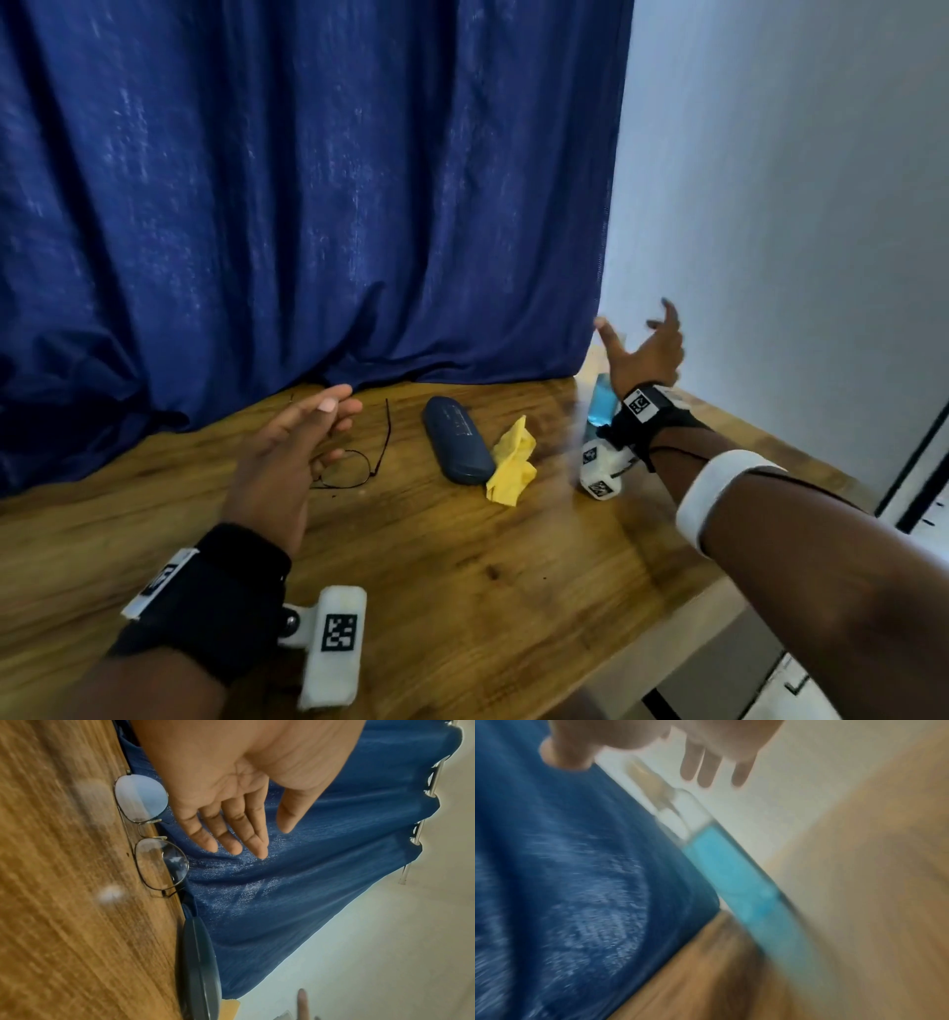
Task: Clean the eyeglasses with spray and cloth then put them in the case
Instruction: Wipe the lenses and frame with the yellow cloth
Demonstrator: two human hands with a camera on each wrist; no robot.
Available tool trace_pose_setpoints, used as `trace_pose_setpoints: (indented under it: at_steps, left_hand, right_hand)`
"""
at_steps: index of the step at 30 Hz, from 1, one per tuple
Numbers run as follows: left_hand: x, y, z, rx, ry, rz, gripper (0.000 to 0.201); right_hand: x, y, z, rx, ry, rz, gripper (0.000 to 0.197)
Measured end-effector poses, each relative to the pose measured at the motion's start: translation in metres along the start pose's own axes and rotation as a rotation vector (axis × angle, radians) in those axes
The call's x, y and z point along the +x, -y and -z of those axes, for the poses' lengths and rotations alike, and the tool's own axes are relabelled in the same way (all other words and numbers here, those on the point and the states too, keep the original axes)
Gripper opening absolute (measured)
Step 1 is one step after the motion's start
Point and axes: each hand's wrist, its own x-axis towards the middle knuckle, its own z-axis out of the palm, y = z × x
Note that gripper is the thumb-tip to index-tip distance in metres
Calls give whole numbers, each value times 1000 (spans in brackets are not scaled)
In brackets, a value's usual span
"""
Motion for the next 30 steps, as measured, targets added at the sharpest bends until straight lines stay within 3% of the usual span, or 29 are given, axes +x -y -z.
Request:
trace_pose_setpoints:
  at_steps: [3,6,9,11,13,16,18,23,25,28,30]
  left_hand:
    - [0,-1,1,4,-28,6,29]
    - [2,-5,4,-46,-83,35,28]
    - [8,-6,15,-75,-150,33,26]
    - [13,-6,25,-87,-222,38,23]
    - [18,-4,34,-82,-329,66,20]
    - [25,7,46,-36,-496,148,21]
    - [28,15,51,20,-538,224,25]
    - [35,30,57,110,-493,342,32]
    - [37,33,59,150,-474,354,38]
    - [38,35,61,167,-488,333,19]
    - [38,36,62,168,-505,314,16]
  right_hand:
    - [-12,48,8,40,-76,298,68]
    - [-42,106,1,300,73,481,30]
    - [-91,149,-28,436,520,364,7]
    - [-126,155,-53,329,816,303,16]
    - [-154,152,-74,156,969,318,26]
    - [-170,138,-92,-140,1057,335,27]
    - [-171,126,-101,-218,1123,240,28]
    - [-174,114,-105,-126,1232,-105,15]
    - [-179,116,-102,-113,1316,-137,14]
    - [-184,115,-102,-75,1349,-152,9]
    - [-185,114,-102,-29,1346,-148,11]
